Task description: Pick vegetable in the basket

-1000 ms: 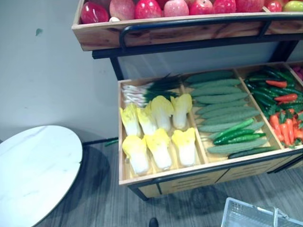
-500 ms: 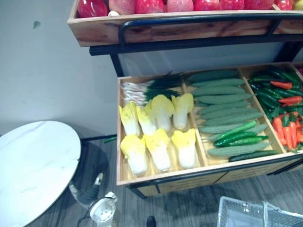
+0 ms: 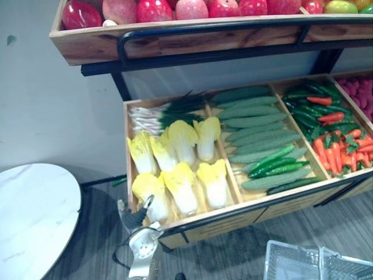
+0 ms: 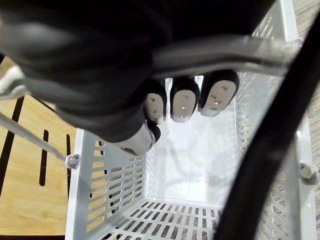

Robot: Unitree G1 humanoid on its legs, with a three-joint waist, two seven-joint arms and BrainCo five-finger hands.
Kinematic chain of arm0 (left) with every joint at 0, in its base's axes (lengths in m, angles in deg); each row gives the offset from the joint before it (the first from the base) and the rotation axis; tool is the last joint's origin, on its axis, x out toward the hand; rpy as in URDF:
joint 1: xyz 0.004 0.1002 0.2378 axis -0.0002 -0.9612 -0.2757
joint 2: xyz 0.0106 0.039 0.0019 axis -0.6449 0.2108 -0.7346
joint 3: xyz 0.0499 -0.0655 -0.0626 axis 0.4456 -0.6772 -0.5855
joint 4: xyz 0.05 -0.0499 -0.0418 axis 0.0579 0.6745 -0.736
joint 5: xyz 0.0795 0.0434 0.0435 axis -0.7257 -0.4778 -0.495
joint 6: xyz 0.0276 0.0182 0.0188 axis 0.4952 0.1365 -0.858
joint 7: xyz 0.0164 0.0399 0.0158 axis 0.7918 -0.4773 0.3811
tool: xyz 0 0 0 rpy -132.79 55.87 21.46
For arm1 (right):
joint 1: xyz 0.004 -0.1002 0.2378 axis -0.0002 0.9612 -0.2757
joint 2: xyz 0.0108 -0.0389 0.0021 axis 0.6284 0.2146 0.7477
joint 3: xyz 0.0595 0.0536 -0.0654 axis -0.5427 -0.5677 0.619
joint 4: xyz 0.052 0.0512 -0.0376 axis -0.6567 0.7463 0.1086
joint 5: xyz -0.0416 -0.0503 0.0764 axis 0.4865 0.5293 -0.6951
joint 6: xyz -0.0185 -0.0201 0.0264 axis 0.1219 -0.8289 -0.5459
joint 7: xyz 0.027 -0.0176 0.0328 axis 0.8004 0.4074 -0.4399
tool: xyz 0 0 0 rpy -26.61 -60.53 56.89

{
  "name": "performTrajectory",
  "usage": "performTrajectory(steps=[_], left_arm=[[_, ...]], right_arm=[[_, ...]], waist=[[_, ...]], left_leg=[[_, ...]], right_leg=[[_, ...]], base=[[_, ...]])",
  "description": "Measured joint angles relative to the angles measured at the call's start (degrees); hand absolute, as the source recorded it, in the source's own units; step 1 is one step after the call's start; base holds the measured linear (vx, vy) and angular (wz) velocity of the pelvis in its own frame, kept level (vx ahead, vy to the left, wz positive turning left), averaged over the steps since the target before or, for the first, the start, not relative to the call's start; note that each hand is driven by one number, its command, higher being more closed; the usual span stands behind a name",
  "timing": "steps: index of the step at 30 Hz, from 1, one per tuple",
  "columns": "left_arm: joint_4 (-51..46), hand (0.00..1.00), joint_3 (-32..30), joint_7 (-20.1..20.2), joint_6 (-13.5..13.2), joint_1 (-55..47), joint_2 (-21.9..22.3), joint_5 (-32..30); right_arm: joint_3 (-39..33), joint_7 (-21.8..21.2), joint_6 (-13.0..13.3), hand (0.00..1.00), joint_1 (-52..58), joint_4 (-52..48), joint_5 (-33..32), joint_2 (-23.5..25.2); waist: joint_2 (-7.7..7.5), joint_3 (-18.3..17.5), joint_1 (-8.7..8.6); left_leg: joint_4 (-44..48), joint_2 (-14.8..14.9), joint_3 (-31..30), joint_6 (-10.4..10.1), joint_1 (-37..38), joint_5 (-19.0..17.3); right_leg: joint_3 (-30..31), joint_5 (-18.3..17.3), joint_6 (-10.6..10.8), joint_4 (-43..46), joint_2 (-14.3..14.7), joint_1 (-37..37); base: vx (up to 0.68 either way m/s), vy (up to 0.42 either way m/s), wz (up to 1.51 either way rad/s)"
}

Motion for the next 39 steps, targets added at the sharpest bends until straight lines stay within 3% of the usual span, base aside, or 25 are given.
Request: performTrajectory(steps=[9, 26, 35, 39], left_arm=[[-3.23, 0.00, 3.45, -0.08, 1.22, 2.04, -0.34, 1.88], [0.16, 0.00, 4.12, -8.58, 2.45, 2.19, -0.49, 1.63], [3.11, 0.00, 2.43, -11.10, 3.30, 1.39, -0.28, -1.21], [7.22, 0.00, 2.79, -11.37, 4.82, 1.47, -0.37, -5.43]], right_arm=[[0.08, 0.37, 0.08, 1.00, -0.10, 0.00, 0.08, 0.44], [1.73, 0.96, 0.10, 1.00, -0.23, 0.05, -0.13, 1.24], [2.43, 1.00, 0.11, 1.00, -0.49, 0.10, -0.27, 1.87], [3.58, 1.00, 0.11, 1.00, -0.73, 0.31, -0.30, 1.87]], waist=[[-0.09, -0.06, 0.02], [-0.92, -0.57, 0.07], [-1.21, -0.75, 0.09], [-1.20, -0.75, 0.06]], left_leg=[[-0.01, 0.18, 0.77, -0.33, -0.07, -0.25], [-0.03, 0.21, 1.69, -0.30, -0.30, -0.23], [-0.02, 0.13, 1.44, -0.32, -0.80, -0.19], [-0.03, 0.15, 1.48, -0.32, -0.76, -0.19]], right_leg=[[0.45, 0.12, 0.13, -0.69, 0.39, 0.06], [1.32, 0.65, 0.13, -0.88, 0.45, -0.67], [0.80, 0.73, 0.23, -1.46, 0.45, -0.62], [0.81, 0.73, 0.23, -1.47, 0.47, -0.57]], base=[[0.04, 0.002, -0.02], [0.01, 0.002, -0.03], [0.03, 0.006, 0.03], [0.00, 0.000, 0.00]])
